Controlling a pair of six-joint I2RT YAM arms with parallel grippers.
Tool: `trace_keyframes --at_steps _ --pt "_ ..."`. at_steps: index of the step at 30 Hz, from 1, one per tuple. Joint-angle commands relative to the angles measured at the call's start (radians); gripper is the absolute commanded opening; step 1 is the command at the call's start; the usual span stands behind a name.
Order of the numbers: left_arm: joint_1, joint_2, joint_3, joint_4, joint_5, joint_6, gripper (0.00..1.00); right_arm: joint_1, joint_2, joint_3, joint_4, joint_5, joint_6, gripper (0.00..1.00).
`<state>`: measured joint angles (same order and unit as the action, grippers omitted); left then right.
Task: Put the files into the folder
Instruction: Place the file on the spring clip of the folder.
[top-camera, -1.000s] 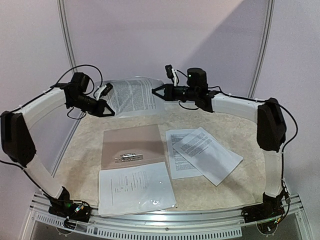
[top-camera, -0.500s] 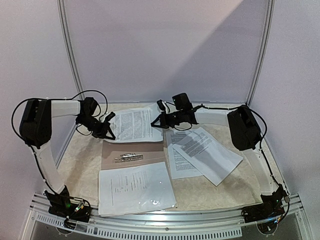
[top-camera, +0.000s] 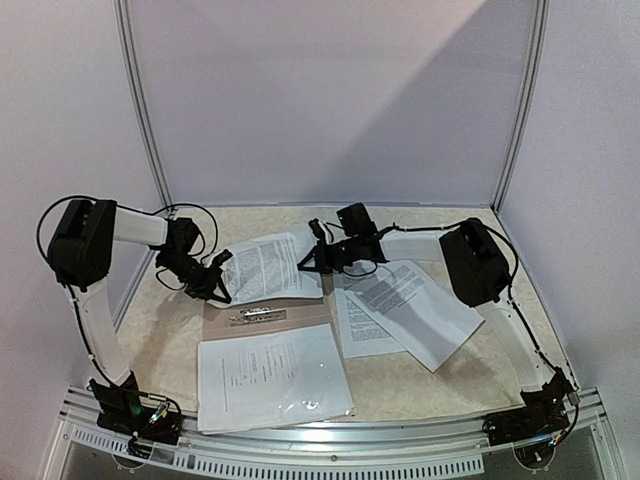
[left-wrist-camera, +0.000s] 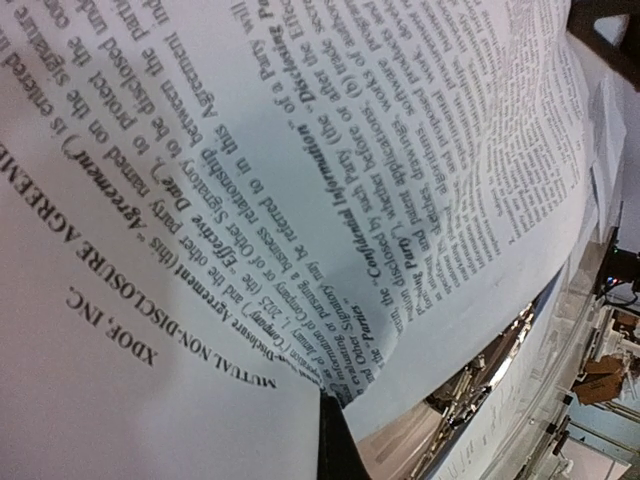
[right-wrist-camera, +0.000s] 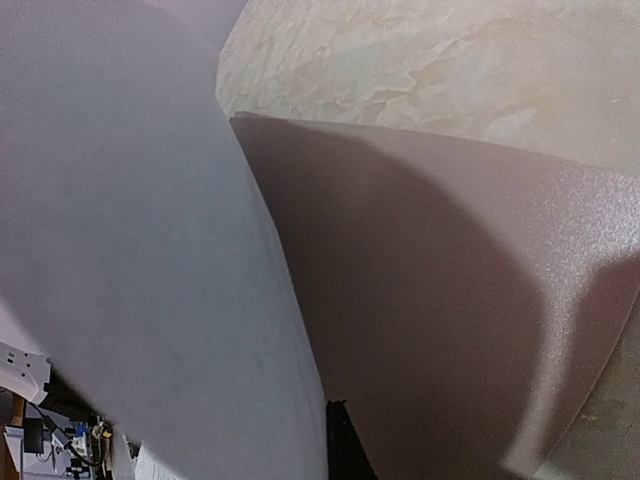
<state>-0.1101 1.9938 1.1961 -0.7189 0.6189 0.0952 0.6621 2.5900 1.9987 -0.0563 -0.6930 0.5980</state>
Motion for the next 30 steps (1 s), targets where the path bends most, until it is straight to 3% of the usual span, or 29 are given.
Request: trace_keyframes --at_steps 1,6,9,11,19,30 --pt "0.009 -0.028 -0.031 -0.044 -0.025 0.006 0.0 -0.007 0.001 -0.036 0.046 0.013 0.02 0.0" --pt "0.007 -0.04 -0.052 -0.038 -0.059 0.038 0.01 -0.005 -0.018 -0.06 0.091 0.034 0.02 0.02" --pt "0.006 -0.069 -0.057 -0.032 -0.044 0.04 0.08 -0.004 -0.017 -0.051 0.105 0.004 0.034 0.06" --pt "0.003 -0.104 -0.074 -0.019 -0.056 0.046 0.18 -0.004 -0.029 -0.052 0.099 -0.002 0.037 0.08" --pt "0.009 -0.123 -0.084 -0.046 -0.083 0.064 0.35 -0.004 -0.031 -0.061 0.09 -0.051 0.05 0.0" --pt "0.048 -0.127 -0.09 -0.034 -0.13 0.051 0.44 -0.004 -0.025 -0.03 -0.059 -0.111 -0.146 0.0"
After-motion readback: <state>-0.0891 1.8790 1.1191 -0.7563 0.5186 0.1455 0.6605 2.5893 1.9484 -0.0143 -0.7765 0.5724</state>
